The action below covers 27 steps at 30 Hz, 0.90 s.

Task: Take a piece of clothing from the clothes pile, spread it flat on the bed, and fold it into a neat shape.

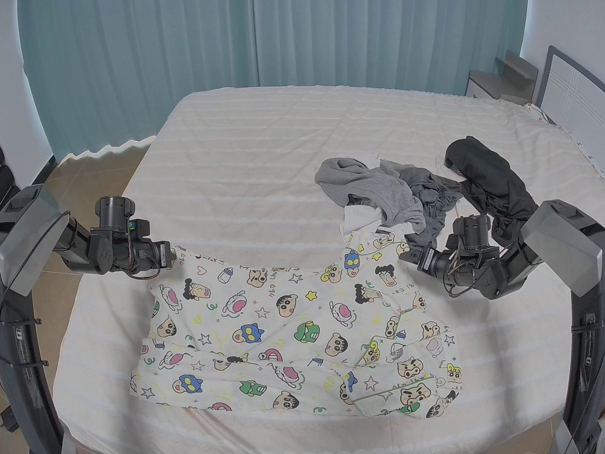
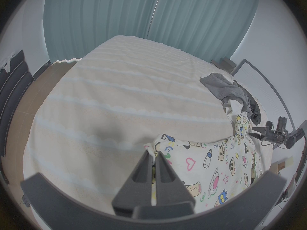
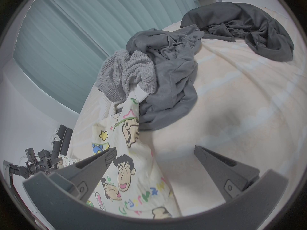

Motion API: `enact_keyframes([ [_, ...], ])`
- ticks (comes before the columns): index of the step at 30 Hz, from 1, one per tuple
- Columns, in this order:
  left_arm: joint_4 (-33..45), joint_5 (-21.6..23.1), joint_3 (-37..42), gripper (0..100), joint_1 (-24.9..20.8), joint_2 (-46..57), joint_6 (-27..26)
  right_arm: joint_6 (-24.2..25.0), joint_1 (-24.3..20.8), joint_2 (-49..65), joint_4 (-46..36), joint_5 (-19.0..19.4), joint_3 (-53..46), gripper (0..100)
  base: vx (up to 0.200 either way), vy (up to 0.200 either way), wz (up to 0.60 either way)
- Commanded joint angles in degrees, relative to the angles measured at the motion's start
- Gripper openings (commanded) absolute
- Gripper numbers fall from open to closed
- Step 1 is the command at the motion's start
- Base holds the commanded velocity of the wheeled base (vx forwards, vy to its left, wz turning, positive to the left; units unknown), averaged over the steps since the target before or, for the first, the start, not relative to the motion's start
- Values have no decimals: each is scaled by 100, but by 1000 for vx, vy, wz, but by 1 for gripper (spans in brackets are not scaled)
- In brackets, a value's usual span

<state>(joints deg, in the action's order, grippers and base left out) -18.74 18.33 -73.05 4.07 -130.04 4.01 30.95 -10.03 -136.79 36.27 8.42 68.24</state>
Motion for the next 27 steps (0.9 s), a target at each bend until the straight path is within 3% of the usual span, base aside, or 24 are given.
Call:
enact_keyframes([
  [1, -16, -5, 115, 0, -29, 163, 3, -19, -34, -375, -6, 80, 330, 100, 0, 0, 0],
  [9, -16, -5, 150, 0, -47, 145, 3, -63, -359, -726, -58, 168, 1103, 100, 0, 0, 0],
  [15, -16, -5, 168, 0, -38, 137, 12, -72, -552, -884, -638, 160, 1745, 100, 0, 0, 0],
  [16, -16, -5, 185, 0, -38, 137, 12, -72, -561, -911, -656, 142, 1807, 0, 0, 0, 0],
  [27, -7, -67, 317, 0, -29, 233, -14, -63, -570, -876, -454, -16, 1754, 0, 0, 0, 0],
])
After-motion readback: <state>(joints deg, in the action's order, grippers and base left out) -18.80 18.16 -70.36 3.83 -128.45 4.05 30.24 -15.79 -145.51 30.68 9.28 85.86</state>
